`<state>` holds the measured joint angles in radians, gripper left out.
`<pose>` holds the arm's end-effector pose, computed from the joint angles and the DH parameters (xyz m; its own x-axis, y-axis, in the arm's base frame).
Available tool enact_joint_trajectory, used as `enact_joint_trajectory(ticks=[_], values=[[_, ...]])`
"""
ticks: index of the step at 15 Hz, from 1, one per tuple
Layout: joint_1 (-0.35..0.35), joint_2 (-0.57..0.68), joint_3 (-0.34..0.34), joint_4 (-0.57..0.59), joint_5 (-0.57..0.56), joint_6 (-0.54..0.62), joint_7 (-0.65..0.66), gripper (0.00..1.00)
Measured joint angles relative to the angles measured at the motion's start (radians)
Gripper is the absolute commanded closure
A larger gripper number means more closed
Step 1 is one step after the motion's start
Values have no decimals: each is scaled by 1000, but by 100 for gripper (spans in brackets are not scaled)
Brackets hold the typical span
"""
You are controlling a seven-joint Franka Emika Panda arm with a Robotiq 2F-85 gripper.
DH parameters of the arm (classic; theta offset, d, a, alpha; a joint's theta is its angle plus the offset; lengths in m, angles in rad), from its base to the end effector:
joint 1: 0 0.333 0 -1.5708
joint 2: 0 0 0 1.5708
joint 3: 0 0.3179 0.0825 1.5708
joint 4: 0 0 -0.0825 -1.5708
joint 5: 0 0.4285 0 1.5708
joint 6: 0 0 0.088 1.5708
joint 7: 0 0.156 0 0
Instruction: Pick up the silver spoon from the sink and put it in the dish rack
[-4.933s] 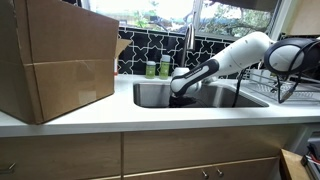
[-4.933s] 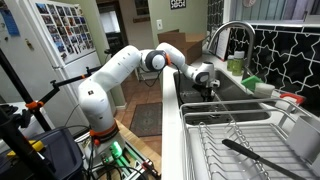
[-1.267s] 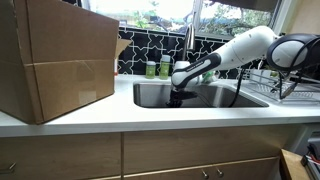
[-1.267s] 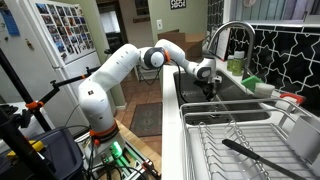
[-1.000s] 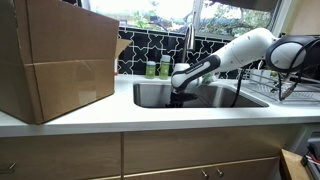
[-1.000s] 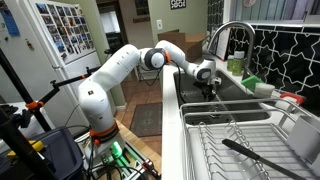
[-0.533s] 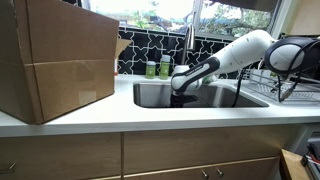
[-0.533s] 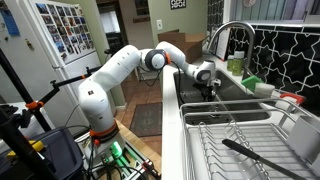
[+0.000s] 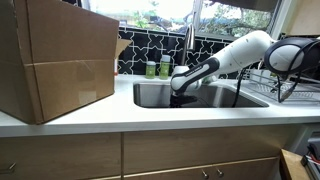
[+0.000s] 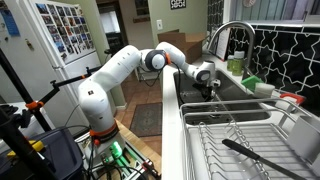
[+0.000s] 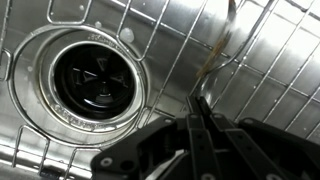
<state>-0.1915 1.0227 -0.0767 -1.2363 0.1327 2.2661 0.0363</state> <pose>0.7644 -0.1896 0.0659 0.9386 -0.3450 0.0082 -0.3445 -0.9381 -0.0376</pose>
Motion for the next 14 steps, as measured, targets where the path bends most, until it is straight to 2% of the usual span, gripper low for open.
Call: enact_joint_trajectory(ticks=[2, 14], values=[[0, 1, 0, 1, 0, -2, 0, 92], [2, -36, -9, -2, -4, -35, 2, 95]])
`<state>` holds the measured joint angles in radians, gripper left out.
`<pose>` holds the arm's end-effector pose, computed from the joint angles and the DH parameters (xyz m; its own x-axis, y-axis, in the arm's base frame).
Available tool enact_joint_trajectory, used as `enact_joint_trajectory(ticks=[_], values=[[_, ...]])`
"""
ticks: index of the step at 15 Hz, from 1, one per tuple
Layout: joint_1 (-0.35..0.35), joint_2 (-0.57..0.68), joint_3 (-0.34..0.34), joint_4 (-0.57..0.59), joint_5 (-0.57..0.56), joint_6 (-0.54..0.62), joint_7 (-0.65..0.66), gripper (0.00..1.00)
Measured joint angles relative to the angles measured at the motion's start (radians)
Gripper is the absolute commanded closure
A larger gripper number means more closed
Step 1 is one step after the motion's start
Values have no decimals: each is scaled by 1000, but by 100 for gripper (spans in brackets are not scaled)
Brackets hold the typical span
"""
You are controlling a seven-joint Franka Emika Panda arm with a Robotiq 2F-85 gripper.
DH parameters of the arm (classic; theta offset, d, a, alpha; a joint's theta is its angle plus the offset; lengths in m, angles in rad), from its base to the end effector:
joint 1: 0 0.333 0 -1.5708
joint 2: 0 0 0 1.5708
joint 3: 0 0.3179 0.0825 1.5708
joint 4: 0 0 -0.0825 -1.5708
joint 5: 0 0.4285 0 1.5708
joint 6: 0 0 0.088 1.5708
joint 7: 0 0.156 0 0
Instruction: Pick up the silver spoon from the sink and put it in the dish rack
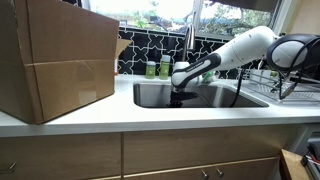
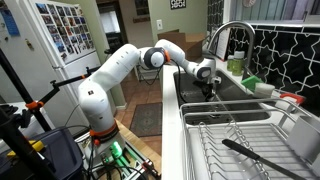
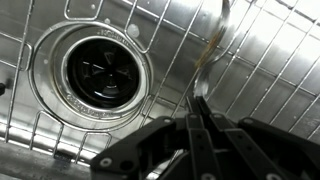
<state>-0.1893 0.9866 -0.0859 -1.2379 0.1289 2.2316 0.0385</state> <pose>0.7668 -0.1937 0.0908 0.9381 -0.3463 0.0092 -0.3459 -0.9377 -0.0313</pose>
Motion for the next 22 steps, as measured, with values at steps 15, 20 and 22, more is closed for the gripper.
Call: enact_joint_trajectory(ticks=[15, 20, 22], values=[[11, 7, -9, -9, -5, -2, 22, 24], [9, 29, -6, 1, -4, -2, 22, 66], [6, 34, -3, 6, -4, -2, 21, 82]])
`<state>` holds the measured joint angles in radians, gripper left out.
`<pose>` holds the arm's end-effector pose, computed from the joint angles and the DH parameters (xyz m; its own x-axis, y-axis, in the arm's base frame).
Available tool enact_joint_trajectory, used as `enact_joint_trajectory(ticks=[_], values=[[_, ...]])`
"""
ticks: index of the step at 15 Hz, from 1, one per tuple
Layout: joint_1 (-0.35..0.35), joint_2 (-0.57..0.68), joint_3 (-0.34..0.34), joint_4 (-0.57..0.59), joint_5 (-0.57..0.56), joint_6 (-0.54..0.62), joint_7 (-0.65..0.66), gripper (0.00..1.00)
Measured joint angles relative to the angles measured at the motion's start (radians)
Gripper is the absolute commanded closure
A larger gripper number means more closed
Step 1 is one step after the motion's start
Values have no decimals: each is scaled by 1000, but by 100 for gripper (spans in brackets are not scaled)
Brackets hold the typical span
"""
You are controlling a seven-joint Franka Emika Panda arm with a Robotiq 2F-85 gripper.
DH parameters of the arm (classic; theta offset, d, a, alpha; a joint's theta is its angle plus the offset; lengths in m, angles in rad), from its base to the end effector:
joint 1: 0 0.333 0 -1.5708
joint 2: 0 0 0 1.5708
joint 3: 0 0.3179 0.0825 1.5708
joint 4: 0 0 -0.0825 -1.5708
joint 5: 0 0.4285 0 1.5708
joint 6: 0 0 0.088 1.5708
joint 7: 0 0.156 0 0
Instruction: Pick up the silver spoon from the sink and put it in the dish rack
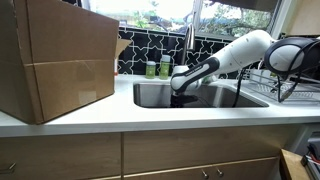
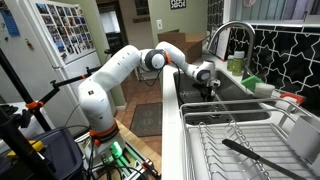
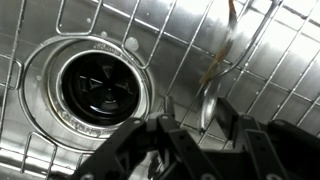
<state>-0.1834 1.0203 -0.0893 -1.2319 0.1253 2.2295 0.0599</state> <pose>0.7608 -0.1902 0.0671 0.9327 -0.3600 -0.0200 -0.3604 -0.9326 -0.0204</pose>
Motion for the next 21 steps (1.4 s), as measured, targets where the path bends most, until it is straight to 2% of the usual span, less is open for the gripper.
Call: enact_joint_trajectory(ticks=[2, 4, 5, 7, 21], values=[[-1, 3, 2, 3, 0, 0, 0, 93], [-2, 5, 4, 4, 0, 0, -1, 98], [-3, 6, 6, 5, 1, 0, -1, 99], [-3, 8, 9, 9, 3, 0, 1, 93], [3, -36, -10, 12, -1, -26, 44, 95]])
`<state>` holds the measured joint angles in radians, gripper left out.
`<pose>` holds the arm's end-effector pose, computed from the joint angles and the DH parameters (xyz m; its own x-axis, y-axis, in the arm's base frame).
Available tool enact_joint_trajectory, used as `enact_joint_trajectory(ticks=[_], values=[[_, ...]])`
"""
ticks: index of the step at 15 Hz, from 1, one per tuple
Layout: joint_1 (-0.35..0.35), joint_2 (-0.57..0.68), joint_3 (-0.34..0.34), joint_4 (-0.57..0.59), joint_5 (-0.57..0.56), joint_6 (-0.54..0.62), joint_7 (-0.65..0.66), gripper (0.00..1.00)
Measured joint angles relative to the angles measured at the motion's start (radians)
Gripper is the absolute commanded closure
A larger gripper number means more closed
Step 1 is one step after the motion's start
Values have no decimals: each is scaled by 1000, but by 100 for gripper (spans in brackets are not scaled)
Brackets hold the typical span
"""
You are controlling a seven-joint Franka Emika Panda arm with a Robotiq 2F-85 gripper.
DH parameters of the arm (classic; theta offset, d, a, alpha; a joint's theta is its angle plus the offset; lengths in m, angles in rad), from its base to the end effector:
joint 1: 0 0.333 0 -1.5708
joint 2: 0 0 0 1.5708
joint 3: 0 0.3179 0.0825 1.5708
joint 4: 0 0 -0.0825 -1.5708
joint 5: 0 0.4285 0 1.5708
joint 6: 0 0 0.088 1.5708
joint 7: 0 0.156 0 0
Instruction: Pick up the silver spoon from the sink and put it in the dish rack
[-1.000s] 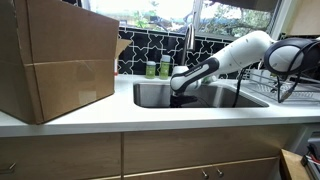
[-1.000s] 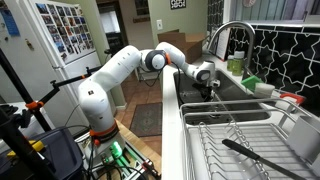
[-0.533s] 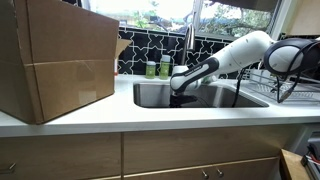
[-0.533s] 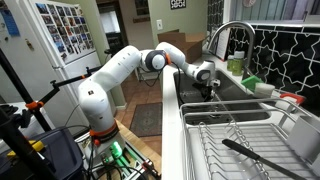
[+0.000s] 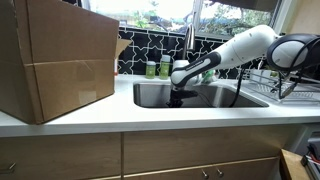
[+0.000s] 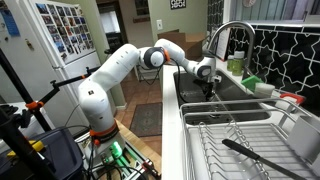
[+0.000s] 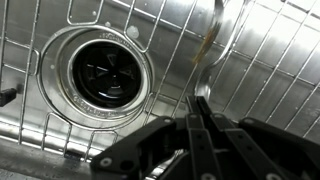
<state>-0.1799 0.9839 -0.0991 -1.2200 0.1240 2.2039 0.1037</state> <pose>0.7694 -0.1946 0.0996 0.9164 -0.4002 0.0028 -0.4001 -0.9163 -0.0182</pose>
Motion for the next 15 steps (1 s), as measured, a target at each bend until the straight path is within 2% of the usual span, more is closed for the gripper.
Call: enact_joint_trajectory(ticks=[5, 6, 8, 9, 15], values=[[21, -34, -25, -28, -23, -14, 43, 95], [26, -41, -32, -35, -31, -14, 53, 70], [32, -52, -42, -47, -36, -14, 71, 67], [33, -53, -42, -48, -36, -14, 76, 61], [33, -40, -36, -48, -36, -14, 73, 17]])
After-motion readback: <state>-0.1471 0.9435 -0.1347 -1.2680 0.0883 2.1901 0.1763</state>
